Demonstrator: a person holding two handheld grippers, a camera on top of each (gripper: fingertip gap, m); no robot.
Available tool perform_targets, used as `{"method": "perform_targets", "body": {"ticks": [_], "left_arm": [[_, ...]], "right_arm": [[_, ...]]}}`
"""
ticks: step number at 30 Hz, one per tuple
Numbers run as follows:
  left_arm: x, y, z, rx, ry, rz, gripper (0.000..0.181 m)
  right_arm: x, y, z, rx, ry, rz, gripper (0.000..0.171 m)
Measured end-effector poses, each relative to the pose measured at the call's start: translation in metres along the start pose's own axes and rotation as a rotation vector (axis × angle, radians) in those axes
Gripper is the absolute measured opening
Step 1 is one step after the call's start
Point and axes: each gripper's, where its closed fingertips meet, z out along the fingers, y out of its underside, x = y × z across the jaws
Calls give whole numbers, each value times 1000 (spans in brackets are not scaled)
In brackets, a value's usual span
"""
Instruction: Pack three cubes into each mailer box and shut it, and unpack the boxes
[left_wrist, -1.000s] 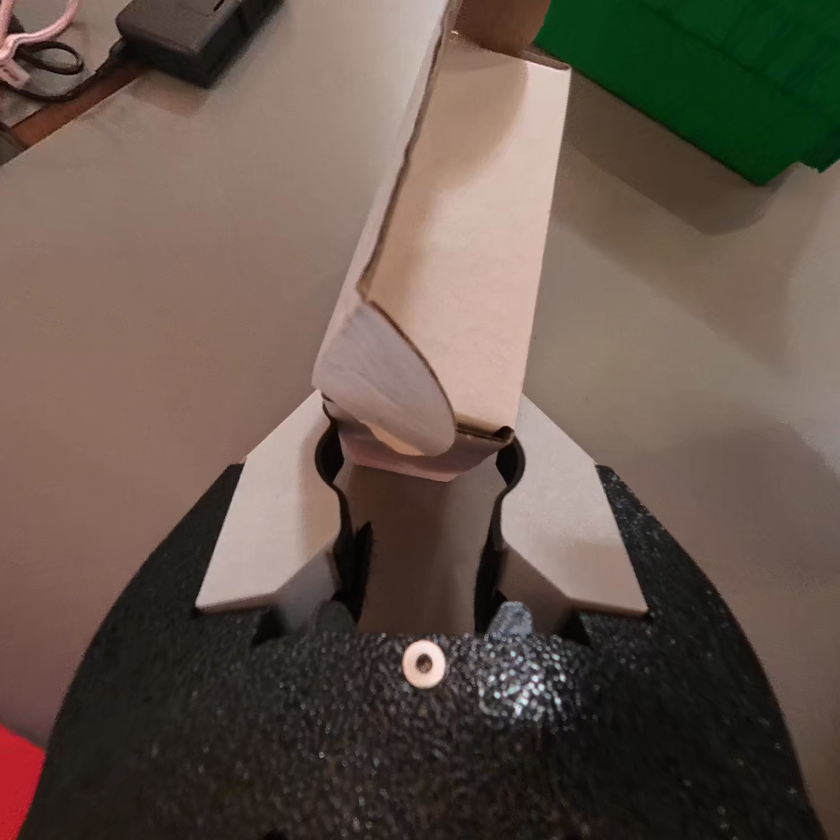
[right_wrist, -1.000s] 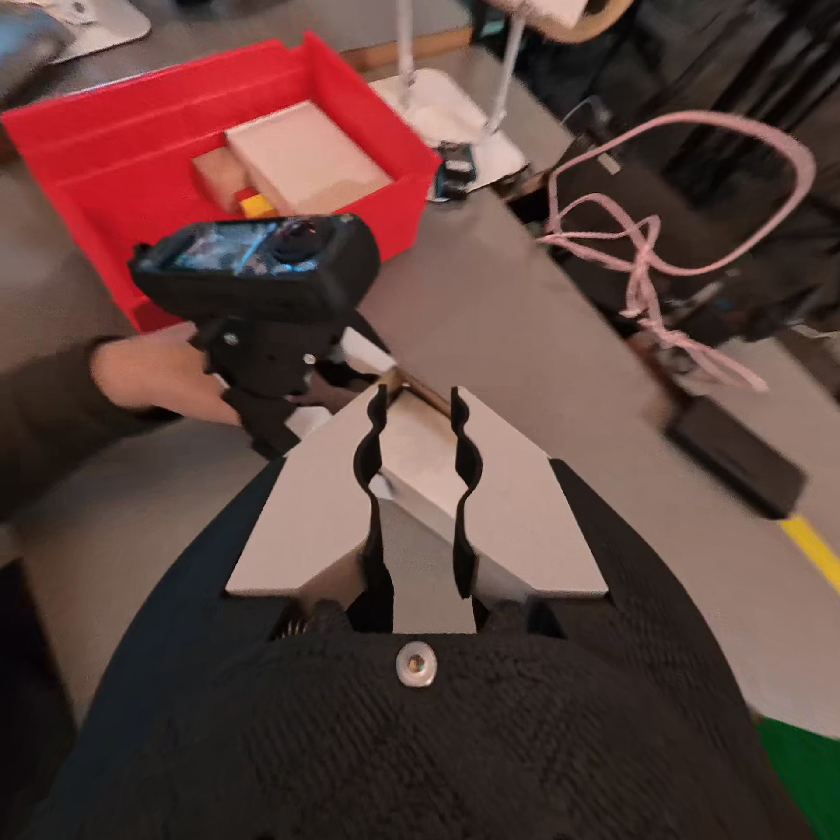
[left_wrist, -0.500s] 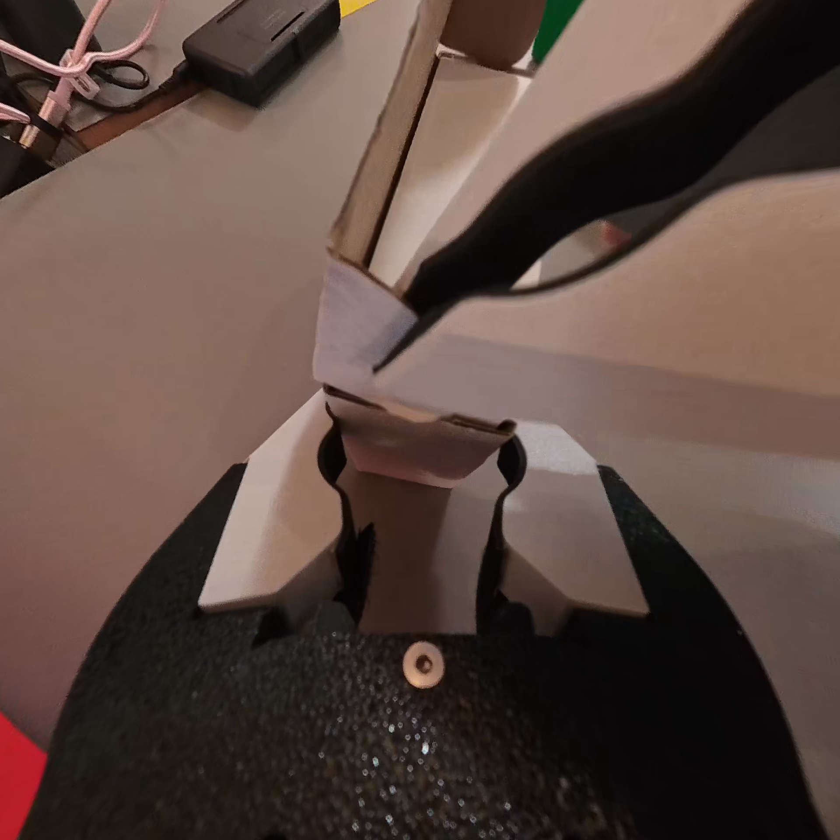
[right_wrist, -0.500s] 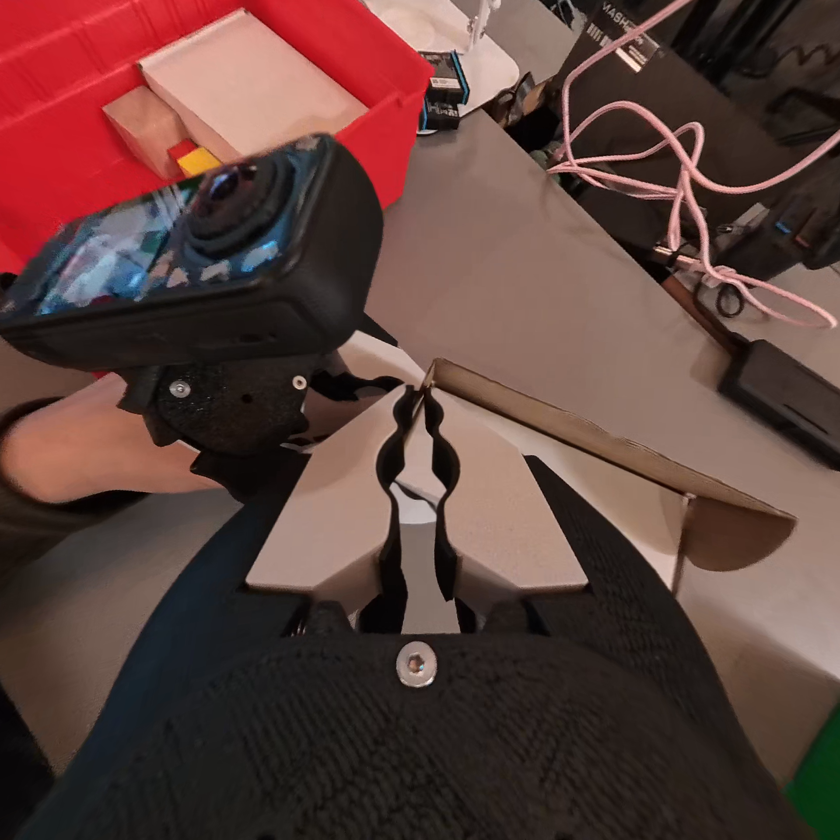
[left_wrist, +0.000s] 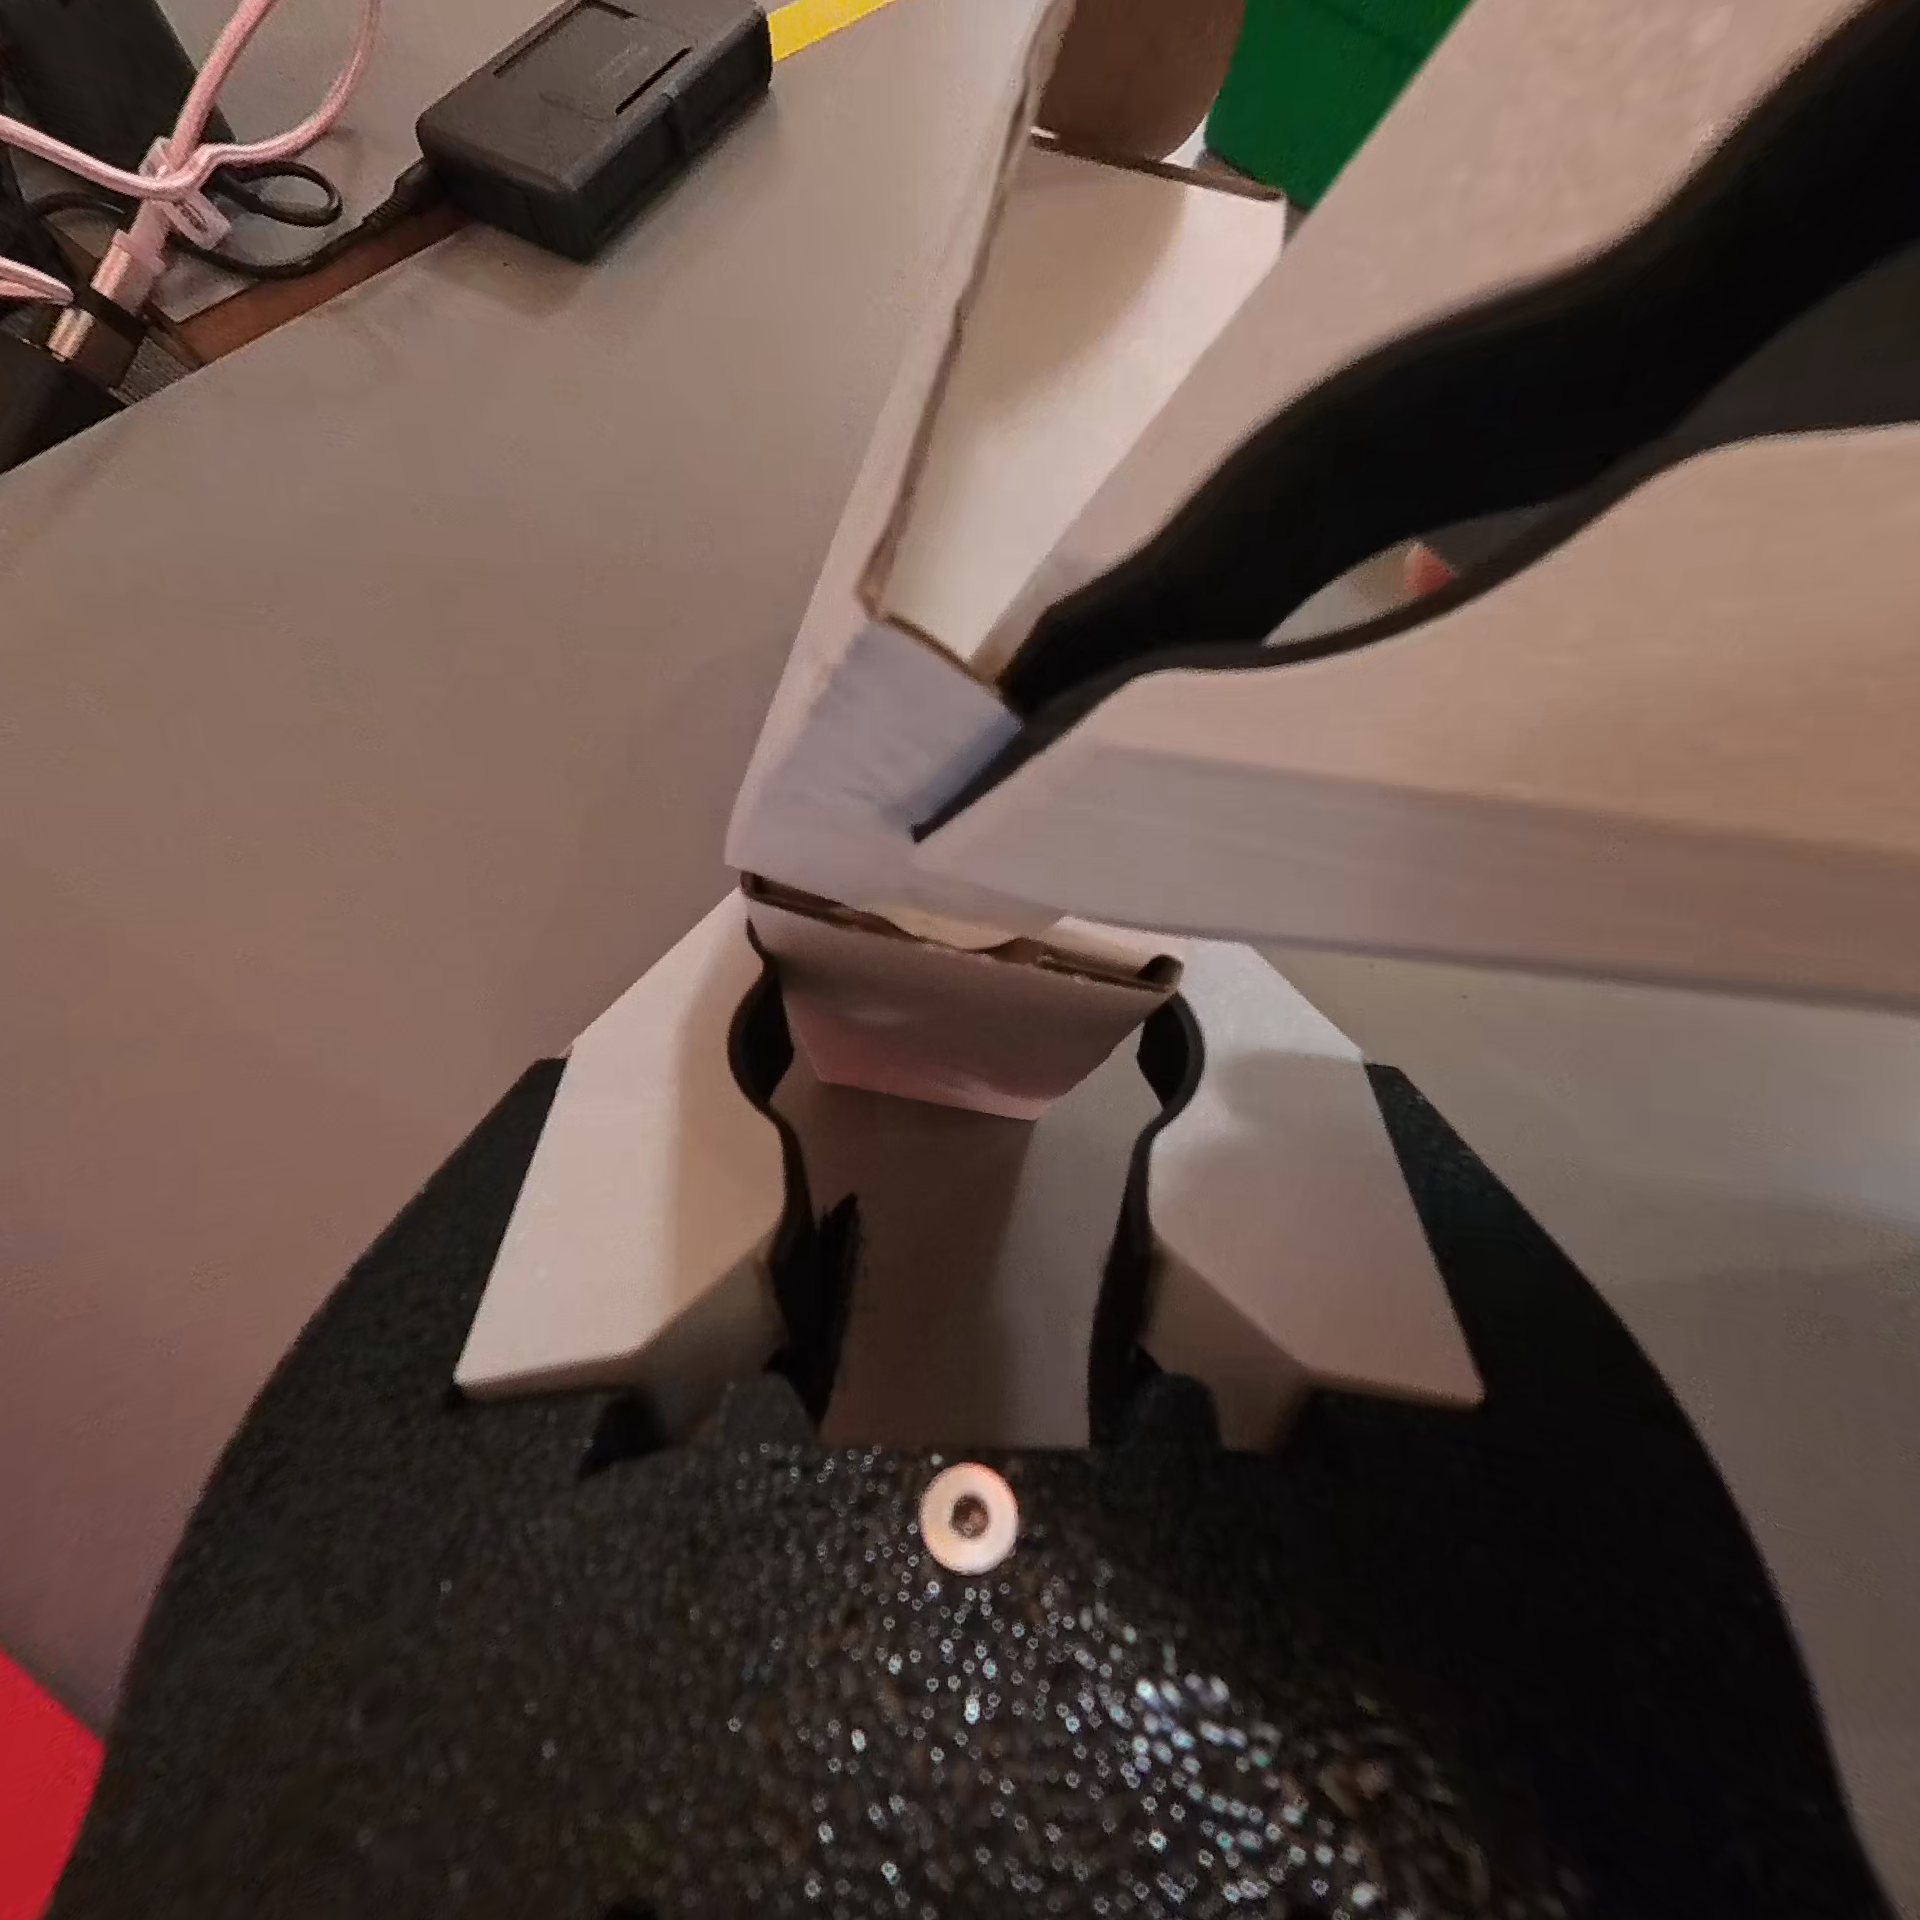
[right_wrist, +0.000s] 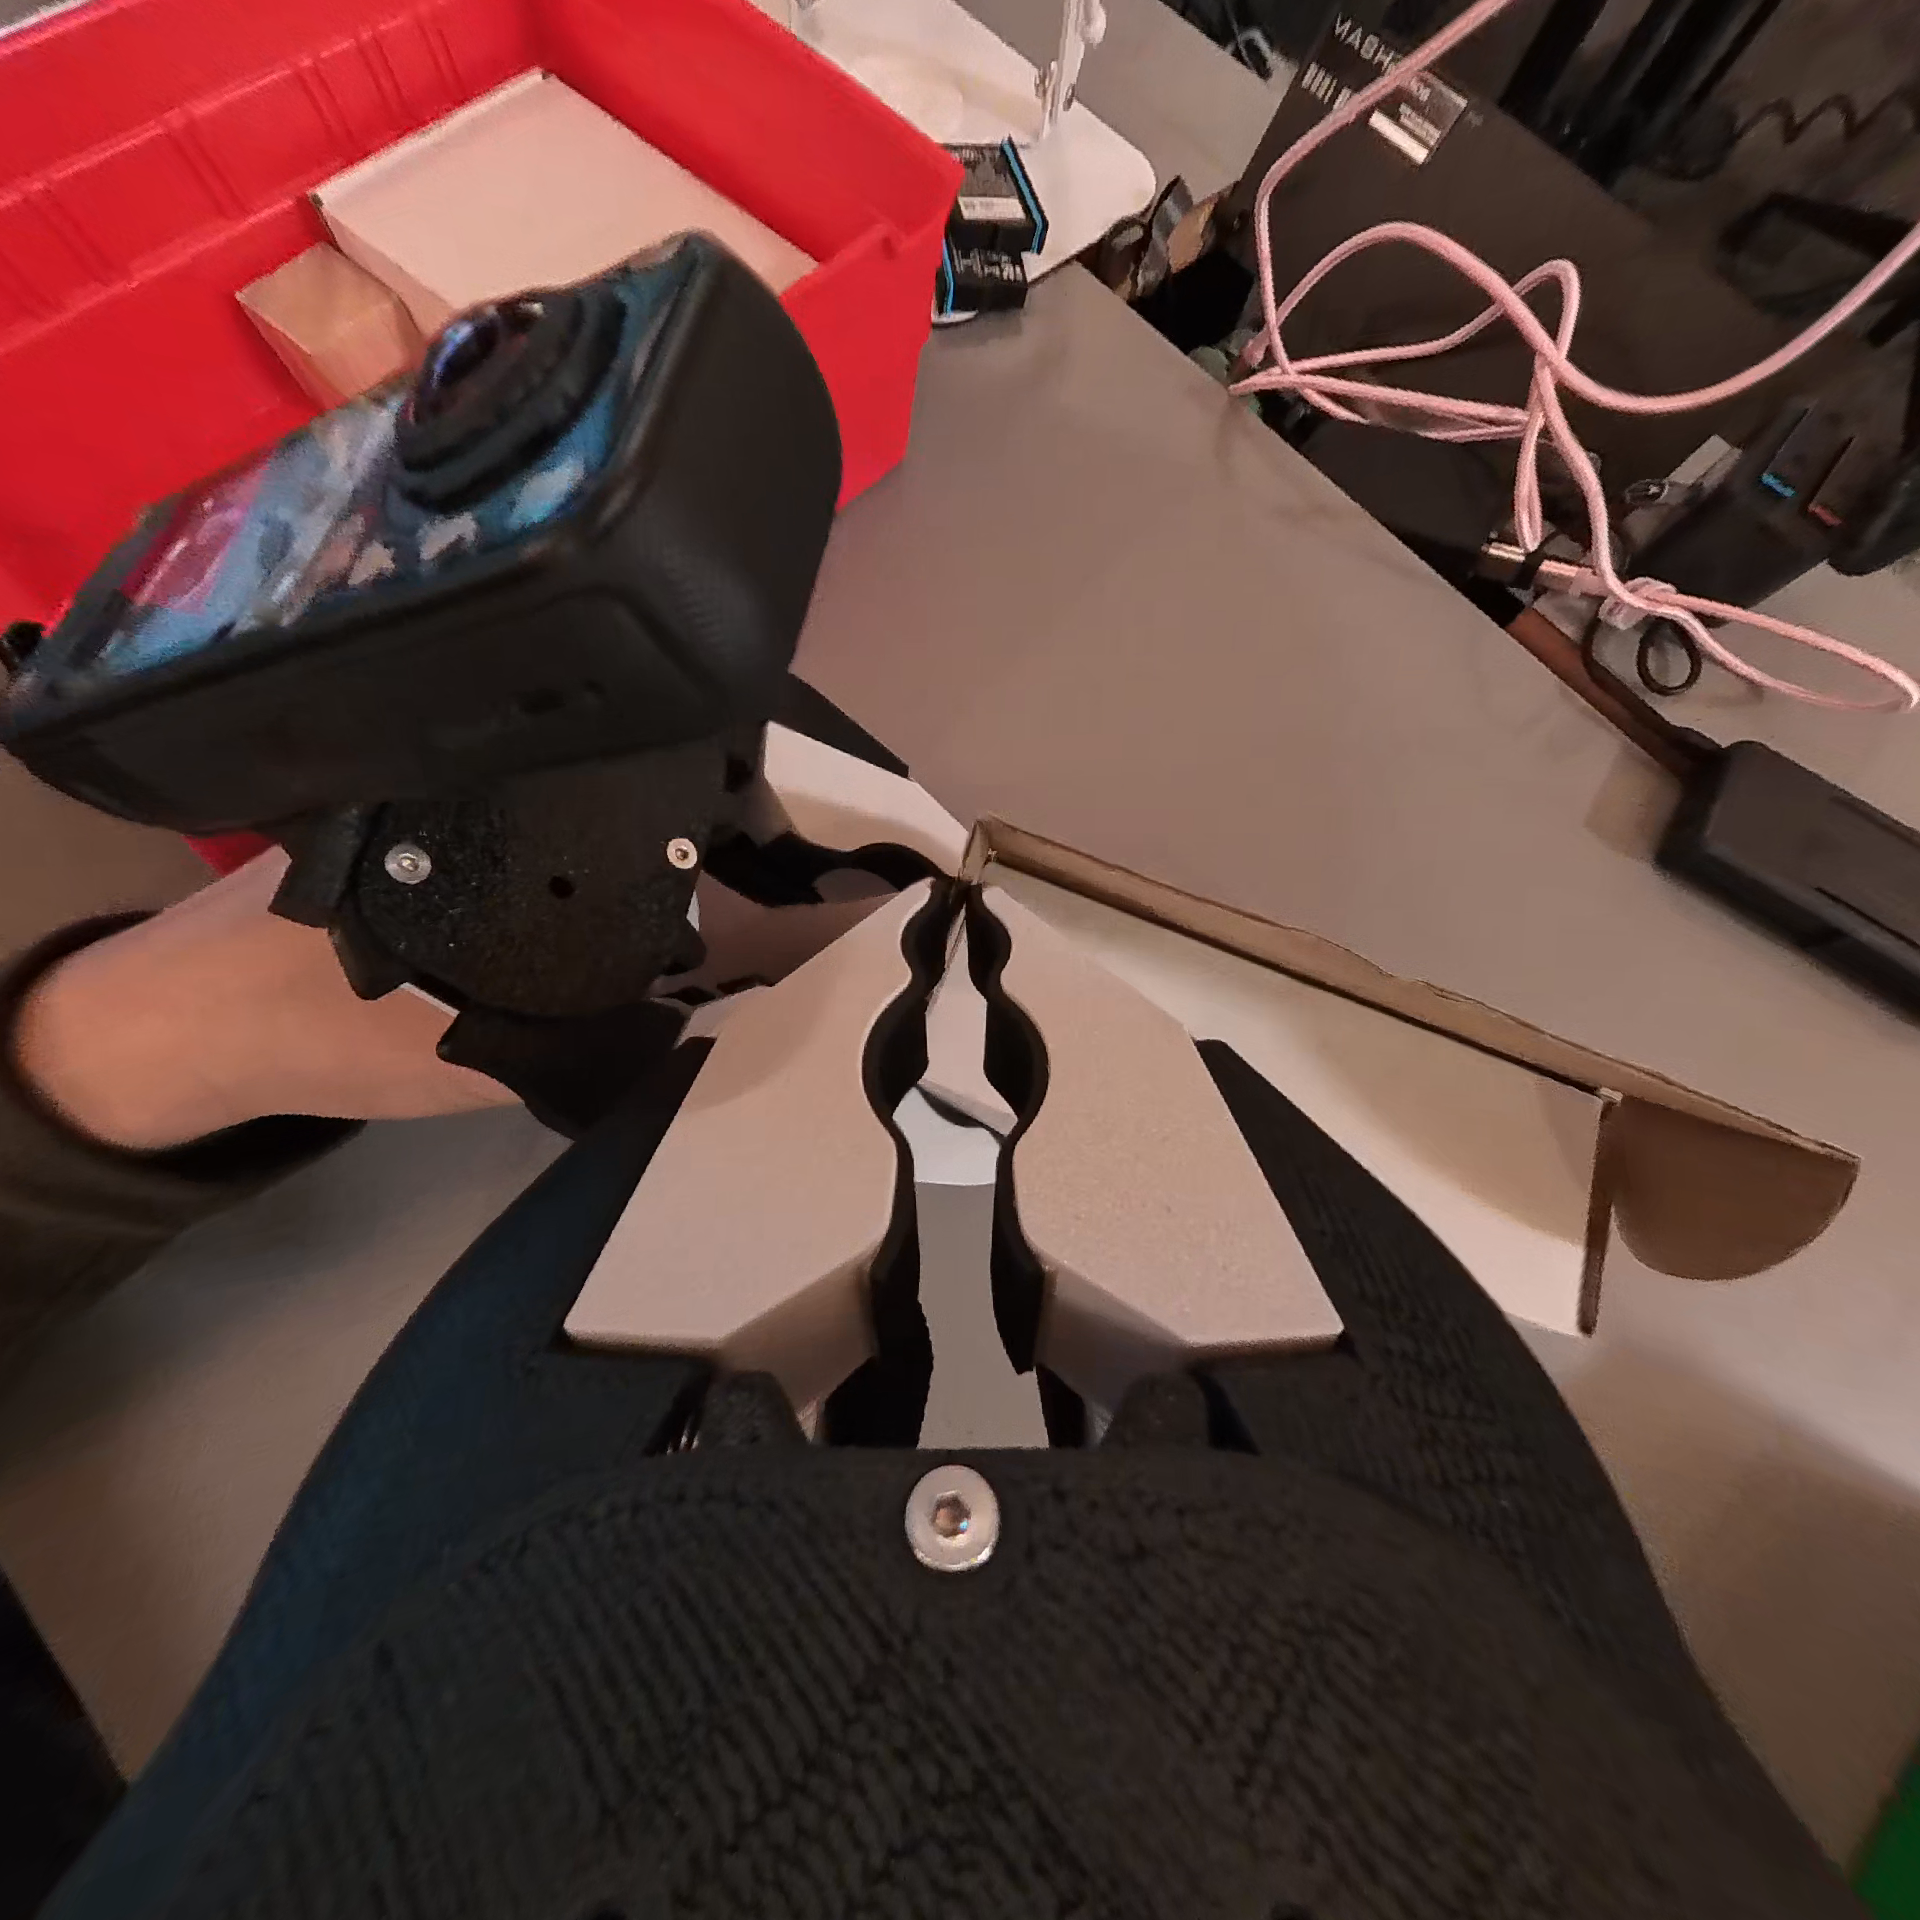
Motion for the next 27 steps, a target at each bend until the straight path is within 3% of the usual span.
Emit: {"method": "perform_targets", "body": {"ticks": [15, 17, 23, 27], "left_arm": [[0, 0, 0, 7, 2, 12, 66], [0, 0, 0, 9, 4, 10, 66], [0, 0, 1, 8, 7, 16, 66], [1, 0, 1, 8, 10, 19, 66]], "right_arm": [[-8, 24, 4, 65, -22, -23, 3], [-7, 23, -13, 95, -20, -45, 14], [90, -13, -101, 371, 220, -87, 0], [106, -9, -68, 246, 138, -160, 0]]}}
